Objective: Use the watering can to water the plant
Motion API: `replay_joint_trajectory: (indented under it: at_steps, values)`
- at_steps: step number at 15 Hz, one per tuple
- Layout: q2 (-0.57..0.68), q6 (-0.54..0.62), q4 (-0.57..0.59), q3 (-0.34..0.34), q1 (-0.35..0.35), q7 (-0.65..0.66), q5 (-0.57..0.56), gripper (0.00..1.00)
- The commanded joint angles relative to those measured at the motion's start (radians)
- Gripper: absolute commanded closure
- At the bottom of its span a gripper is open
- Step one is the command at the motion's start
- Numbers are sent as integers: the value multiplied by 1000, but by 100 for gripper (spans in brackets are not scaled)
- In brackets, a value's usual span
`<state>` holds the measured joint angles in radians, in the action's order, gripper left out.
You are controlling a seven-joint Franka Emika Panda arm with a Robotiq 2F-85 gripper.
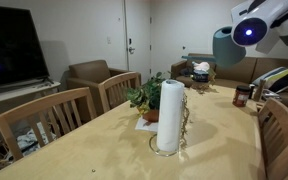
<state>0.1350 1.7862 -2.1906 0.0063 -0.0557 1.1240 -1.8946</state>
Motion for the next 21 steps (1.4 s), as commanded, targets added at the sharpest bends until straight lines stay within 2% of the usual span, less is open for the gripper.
replay_joint_trajectory:
  at_steps: [1,5,7,8,15,16,21]
  values:
    - [9,-69,15,2,25,-52,-20,98]
    - [22,-237,20,16,59,-109,-19,98]
    - [24,-277,21,21,70,-133,-25,98]
    - [20,-226,2,19,59,-93,-7,93]
    - [22,-246,5,22,65,-105,-8,93]
    - [25,-244,8,25,69,-111,-19,98]
    - [47,-253,30,47,86,-137,-59,98]
